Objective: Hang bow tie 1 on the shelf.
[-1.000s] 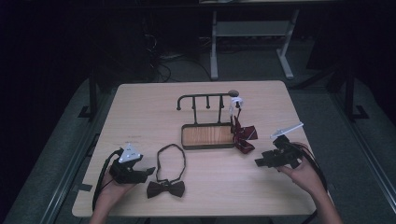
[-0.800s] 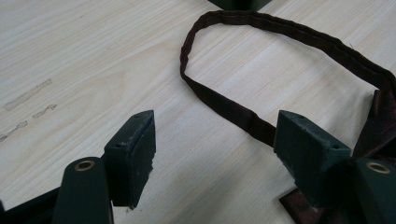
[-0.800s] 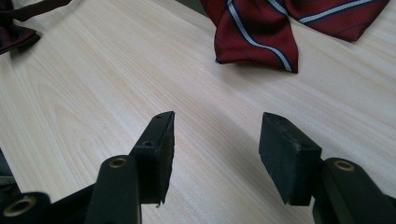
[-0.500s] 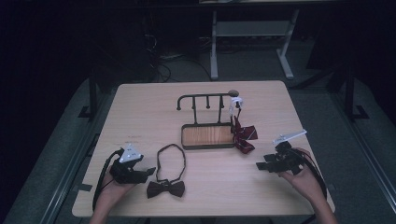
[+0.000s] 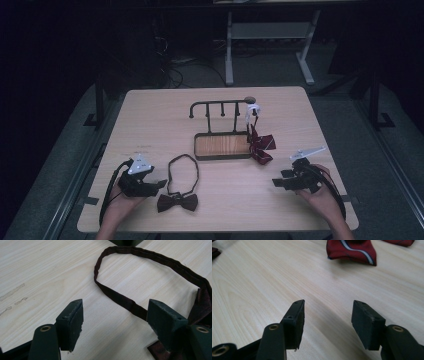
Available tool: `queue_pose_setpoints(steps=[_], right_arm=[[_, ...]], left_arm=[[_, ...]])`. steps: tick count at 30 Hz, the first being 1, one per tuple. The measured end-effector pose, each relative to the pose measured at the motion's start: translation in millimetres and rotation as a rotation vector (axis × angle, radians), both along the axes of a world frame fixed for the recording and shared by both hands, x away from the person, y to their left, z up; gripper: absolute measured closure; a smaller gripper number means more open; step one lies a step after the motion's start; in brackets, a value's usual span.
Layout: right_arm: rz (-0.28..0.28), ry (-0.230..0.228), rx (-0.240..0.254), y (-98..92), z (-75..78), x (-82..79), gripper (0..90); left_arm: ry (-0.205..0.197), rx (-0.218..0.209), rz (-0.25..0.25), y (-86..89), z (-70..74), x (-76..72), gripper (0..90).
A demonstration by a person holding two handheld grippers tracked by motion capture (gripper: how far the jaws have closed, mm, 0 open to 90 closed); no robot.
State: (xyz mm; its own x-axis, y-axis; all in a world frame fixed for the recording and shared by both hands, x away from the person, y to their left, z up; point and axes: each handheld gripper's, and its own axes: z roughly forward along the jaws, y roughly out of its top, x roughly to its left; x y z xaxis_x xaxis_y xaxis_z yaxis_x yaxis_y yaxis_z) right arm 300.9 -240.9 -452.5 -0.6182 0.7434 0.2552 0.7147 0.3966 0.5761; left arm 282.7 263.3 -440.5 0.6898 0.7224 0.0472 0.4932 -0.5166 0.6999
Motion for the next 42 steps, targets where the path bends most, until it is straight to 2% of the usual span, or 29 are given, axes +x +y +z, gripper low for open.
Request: queue_pose_setpoints(steps=[8, 9, 15, 16, 17, 19, 21, 25, 29, 31, 35, 38, 39, 42], right_arm=[[0.008, -0.021, 0.001, 5.9, 1.5, -6.8, 43.5], [0.005, -0.022, 0.001, 6.3, 2.0, -7.9, 43.4], [-0.008, -0.042, 0.013, 2.1, 4.3, -8.7, 43.3], [-0.012, -0.041, 0.017, 1.1, 4.5, -8.8, 43.3], [-0.017, -0.038, 0.024, -0.8, 4.0, -8.6, 43.3], [-0.016, -0.035, 0.025, -1.2, 3.6, -8.3, 43.3], [-0.015, -0.038, 0.025, -2.2, 3.0, -8.2, 43.3], [-0.016, -0.049, 0.030, -3.8, 3.6, -8.3, 43.4], [-0.028, -0.040, 0.041, -4.4, 3.0, -8.0, 43.5], [-0.028, -0.043, 0.039, -4.3, 3.3, -8.3, 43.5], [-0.029, -0.048, 0.040, -4.4, 4.2, -8.8, 43.6], [-0.029, -0.048, 0.040, -4.9, 4.4, -8.8, 43.6], [-0.030, -0.048, 0.040, -5.0, 4.3, -8.8, 43.6], [-0.030, -0.051, 0.042, -5.5, 4.2, -8.8, 43.7]], left_arm=[[0.000, -0.024, -0.006, -4.4, 3.9, 3.4, 32.4], [0.009, -0.042, -0.006, -5.4, 6.0, 5.7, 34.4], [0.021, -0.011, 0.003, -8.1, 10.9, 16.9, 42.7], [0.029, -0.017, 0.012, -9.7, 10.9, 19.8, 42.7], [0.053, -0.015, 0.011, -10.2, 11.5, 24.1, 50.1], [0.090, -0.022, 0.020, -12.5, 10.7, 30.9, 51.2], [0.110, 0.000, 0.023, -17.5, 9.9, 41.1, 53.6], [0.135, 0.025, 0.019, -24.0, 10.1, 51.3, 55.6], [0.154, 0.051, 0.012, -30.9, 10.4, 60.5, 60.5], [0.171, 0.085, 0.010, -34.2, 9.3, 68.5, 62.2], [0.190, 0.104, 0.012, -36.9, 7.8, 75.0, 64.5], [0.193, 0.100, 0.026, -37.1, 3.9, 79.5, 66.3], [0.204, 0.119, 0.022, -35.8, 2.0, 81.6, 66.3], [0.224, 0.124, 0.030, -34.4, -2.1, 84.3, 68.1]])
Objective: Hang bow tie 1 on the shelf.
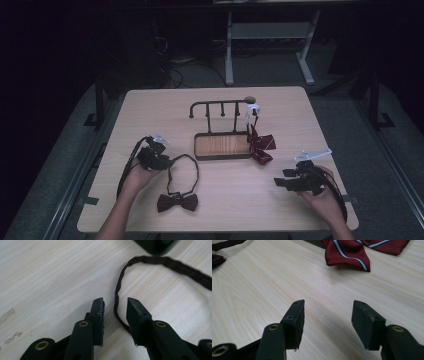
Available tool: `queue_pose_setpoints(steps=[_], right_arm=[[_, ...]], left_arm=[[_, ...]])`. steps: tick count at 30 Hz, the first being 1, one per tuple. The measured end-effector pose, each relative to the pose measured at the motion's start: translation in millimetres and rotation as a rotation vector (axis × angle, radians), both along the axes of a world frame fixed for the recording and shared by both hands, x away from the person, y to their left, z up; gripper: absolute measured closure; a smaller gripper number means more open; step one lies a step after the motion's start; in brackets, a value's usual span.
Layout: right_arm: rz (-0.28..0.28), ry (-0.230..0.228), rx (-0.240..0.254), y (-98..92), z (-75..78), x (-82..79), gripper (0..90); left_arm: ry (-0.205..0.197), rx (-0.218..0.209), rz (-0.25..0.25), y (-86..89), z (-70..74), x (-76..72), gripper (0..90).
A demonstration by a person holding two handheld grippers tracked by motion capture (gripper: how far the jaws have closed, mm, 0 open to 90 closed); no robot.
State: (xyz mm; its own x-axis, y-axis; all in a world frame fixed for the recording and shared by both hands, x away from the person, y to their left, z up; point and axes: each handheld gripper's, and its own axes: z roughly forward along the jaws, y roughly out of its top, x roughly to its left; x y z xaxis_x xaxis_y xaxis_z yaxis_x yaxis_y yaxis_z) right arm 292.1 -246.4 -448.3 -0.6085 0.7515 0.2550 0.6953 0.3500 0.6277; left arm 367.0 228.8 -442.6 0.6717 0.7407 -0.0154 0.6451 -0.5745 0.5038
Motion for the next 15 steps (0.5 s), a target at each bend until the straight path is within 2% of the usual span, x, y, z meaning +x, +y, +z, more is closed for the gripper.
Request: queue_pose_setpoints(steps=[5, 7, 9, 15], right_arm=[[0.001, -0.004, 0.001, 0.9, 0.9, -0.7, 44.0], [0.006, -0.020, -0.003, 1.9, 0.9, -0.8, 44.2], [0.008, -0.029, 0.001, 3.1, 2.0, -1.6, 44.2], [0.002, -0.025, -0.006, 4.2, 2.2, -2.1, 44.2]], left_arm=[[0.007, -0.002, -0.006, 0.0, -2.3, 2.5, 74.0], [0.017, -0.002, -0.013, -0.4, -4.2, 3.1, 75.5], [0.015, 0.000, -0.019, -0.7, -4.1, 3.4, 80.8], [0.021, 0.003, -0.044, -1.3, -3.6, 2.0, 89.2]])
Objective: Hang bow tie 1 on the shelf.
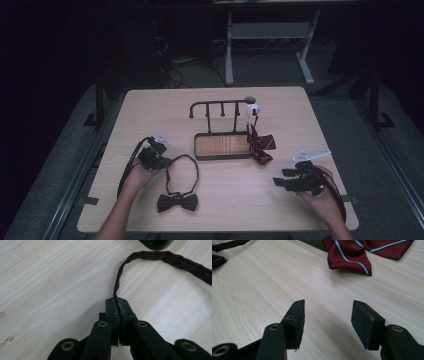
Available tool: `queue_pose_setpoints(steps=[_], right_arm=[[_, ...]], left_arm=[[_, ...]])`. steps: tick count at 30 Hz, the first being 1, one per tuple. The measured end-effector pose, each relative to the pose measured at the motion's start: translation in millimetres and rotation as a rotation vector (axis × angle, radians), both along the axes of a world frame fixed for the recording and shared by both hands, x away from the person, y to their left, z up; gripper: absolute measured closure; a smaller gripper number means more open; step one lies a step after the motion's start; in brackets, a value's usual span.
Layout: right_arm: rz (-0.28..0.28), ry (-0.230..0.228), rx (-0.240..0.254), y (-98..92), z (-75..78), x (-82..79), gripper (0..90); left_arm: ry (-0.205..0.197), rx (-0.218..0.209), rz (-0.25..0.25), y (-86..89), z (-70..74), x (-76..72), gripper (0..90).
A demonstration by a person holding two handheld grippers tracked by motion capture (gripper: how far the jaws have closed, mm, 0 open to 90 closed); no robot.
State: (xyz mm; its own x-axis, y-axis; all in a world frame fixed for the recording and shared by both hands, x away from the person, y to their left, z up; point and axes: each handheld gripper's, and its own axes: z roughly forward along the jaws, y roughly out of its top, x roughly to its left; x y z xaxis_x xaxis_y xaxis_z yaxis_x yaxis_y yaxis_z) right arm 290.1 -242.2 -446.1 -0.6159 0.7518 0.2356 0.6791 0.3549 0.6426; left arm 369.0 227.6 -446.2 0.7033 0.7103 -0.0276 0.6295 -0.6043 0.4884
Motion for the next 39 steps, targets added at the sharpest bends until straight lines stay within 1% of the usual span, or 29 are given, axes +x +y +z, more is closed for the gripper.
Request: queue_pose_setpoints(steps=[1, 2, 4, 7, 8, 9, 11, 14, 16, 17, 18, 20, 23, 24, 25, 28, 29, 32, 34, 36, 39], right_arm=[[0.001, -0.001, 0.001, 0.2, -0.1, 0.1, 44.2], [0.001, -0.001, 0.001, 0.2, -0.1, 0.1, 44.2], [0.001, 0.000, 0.002, 0.2, -0.5, 0.3, 44.2], [-0.003, 0.009, 0.008, -0.1, -0.7, 0.2, 44.1], [-0.002, 0.011, 0.011, -0.1, -0.9, 0.4, 44.1], [-0.003, 0.012, 0.012, 0.2, -1.0, 0.4, 44.1], [0.002, 0.010, 0.011, 0.9, -1.8, 1.1, 44.1], [0.002, 0.013, 0.006, 2.0, -2.7, 1.4, 44.1], [0.002, 0.012, 0.009, 1.5, -2.7, 1.3, 44.2], [0.002, 0.010, 0.014, 0.9, -2.6, 1.4, 44.1], [-0.003, 0.022, 0.015, 0.6, -1.8, 1.1, 44.1], [-0.003, 0.018, 0.021, -0.2, -2.5, 1.4, 44.1], [-0.003, 0.015, 0.019, -1.5, -3.1, 2.0, 44.1], [0.000, 0.011, 0.016, -2.0, -3.4, 2.4, 44.1], [0.000, 0.011, 0.016, -2.0, -3.4, 2.4, 44.1], [-0.008, 0.021, 0.014, -2.6, -4.0, 3.0, 44.2], [-0.008, 0.021, 0.014, -2.6, -4.0, 3.0, 44.2], [-0.007, 0.016, 0.016, -3.1, -3.9, 3.1, 44.1], [-0.010, 0.016, 0.014, -3.2, -3.9, 3.2, 44.1], [-0.014, 0.014, 0.014, -3.4, -4.3, 3.3, 44.2], [-0.015, 0.013, 0.016, -3.9, -4.3, 3.4, 44.3]], left_arm=[[0.000, 0.007, -0.013, 0.7, 1.3, -0.2, 89.4], [-0.002, -0.004, -0.008, 0.5, 1.9, -1.1, 89.4], [-0.004, -0.012, -0.019, 1.9, 4.9, -2.3, 89.5], [-0.004, -0.047, -0.030, 3.0, 8.8, -5.4, 89.5], [-0.007, -0.058, -0.039, 3.6, 11.2, -7.1, 89.5], [-0.014, -0.077, -0.038, 3.6, 13.6, -9.2, 89.5], [-0.022, -0.099, -0.041, 3.3, 18.7, -12.8, 89.6], [-0.040, -0.087, -0.069, 2.9, 28.5, -16.9, 89.5], [-0.049, -0.087, -0.078, 2.8, 34.7, -19.0, 89.6], [-0.050, -0.089, -0.080, 2.9, 37.3, -19.8, 89.5], [-0.050, -0.087, -0.086, 3.2, 40.0, -20.4, 89.5], [-0.054, -0.086, -0.096, 3.3, 44.2, -22.0, 89.5], [-0.052, -0.083, -0.109, 3.5, 48.1, -23.4, 89.5], [-0.064, -0.083, -0.117, 3.2, 51.6, -24.5, 89.5], [-0.064, -0.083, -0.117, 3.2, 51.6, -24.5, 89.6], [-0.073, -0.080, -0.131, 1.9, 58.8, -27.6, 89.5], [-0.073, -0.080, -0.131, 1.9, 58.8, -27.6, 89.5], [-0.077, -0.067, -0.147, 1.3, 63.9, -29.9, 89.5], [-0.088, -0.060, -0.155, 1.6, 67.0, -31.2, 89.5], [-0.092, -0.064, -0.154, 2.3, 69.6, -32.7, 89.5], [-0.097, -0.058, -0.156, 3.7, 73.6, -34.7, 89.5]])
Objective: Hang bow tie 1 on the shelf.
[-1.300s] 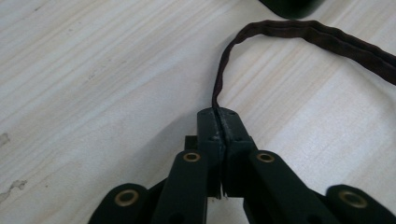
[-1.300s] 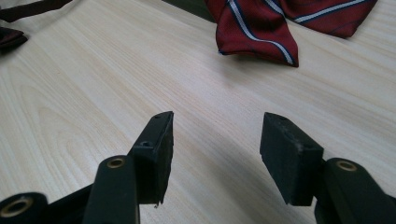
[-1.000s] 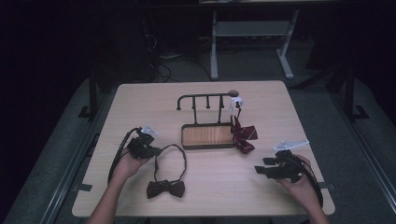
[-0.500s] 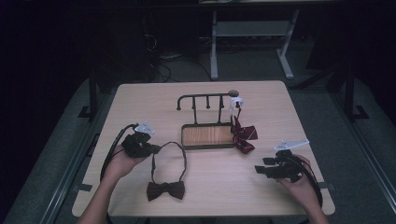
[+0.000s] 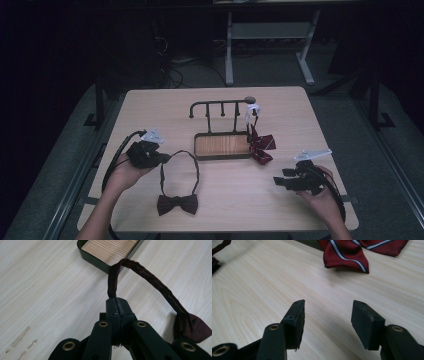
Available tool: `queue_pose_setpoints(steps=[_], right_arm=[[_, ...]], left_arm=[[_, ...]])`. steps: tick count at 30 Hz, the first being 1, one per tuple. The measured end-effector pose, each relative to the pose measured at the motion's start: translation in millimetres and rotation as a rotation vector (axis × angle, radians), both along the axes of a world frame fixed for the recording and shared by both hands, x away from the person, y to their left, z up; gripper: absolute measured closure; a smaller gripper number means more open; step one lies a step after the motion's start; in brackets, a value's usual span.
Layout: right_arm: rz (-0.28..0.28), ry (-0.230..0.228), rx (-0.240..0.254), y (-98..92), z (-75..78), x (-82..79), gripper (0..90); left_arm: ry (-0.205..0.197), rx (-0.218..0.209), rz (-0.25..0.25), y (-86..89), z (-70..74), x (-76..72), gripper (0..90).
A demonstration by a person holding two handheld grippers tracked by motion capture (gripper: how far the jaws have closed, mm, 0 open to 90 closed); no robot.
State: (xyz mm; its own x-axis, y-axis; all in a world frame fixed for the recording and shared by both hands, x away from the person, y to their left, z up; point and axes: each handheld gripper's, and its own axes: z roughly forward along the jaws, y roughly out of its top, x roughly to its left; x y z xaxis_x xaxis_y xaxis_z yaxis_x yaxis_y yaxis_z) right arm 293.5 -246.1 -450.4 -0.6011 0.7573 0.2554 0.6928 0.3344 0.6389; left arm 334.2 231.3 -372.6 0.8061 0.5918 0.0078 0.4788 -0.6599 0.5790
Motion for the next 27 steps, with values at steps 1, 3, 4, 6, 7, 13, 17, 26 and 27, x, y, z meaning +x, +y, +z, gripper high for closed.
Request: queue_pose_setpoints(steps=[1, 3, 4, 6, 7, 13, 17, 26, 27], right_arm=[[-0.001, 0.000, 0.000, 0.0, 0.2, -0.2, 44.4], [-0.002, -0.003, -0.001, -0.9, 0.3, -0.2, 44.4], [-0.001, -0.006, -0.002, -1.3, 0.2, -0.1, 44.4], [-0.002, -0.005, -0.005, -1.9, 0.1, -0.1, 44.5], [-0.001, -0.005, -0.008, -2.5, 0.3, 0.0, 44.6], [-0.013, -0.013, 0.004, -3.7, 1.0, -0.7, 44.6], [-0.007, -0.022, -0.007, -3.9, 1.1, -0.8, 44.7], [-0.016, -0.027, 0.001, -5.0, 2.4, -1.7, 44.6], [-0.015, -0.028, 0.000, -5.2, 2.2, -1.5, 44.7]], left_arm=[[-0.003, 0.005, -0.003, 0.7, 1.4, -0.3, 89.6], [-0.005, 0.009, -0.009, 1.6, 4.9, -1.9, 89.5], [-0.009, 0.011, -0.010, 1.8, 6.1, -2.4, 89.5], [-0.011, 0.017, -0.014, 1.9, 10.0, -3.8, 89.5], [-0.014, 0.016, -0.016, 1.7, 11.1, -4.3, 89.5], [-0.033, 0.026, -0.030, 0.3, 22.2, -8.8, 89.5], [-0.041, 0.030, -0.036, 0.7, 27.9, -10.7, 89.5], [-0.044, 0.043, -0.062, 0.0, 38.4, -13.8, 89.5], [-0.047, 0.043, -0.064, -0.3, 39.2, -13.9, 89.6]])
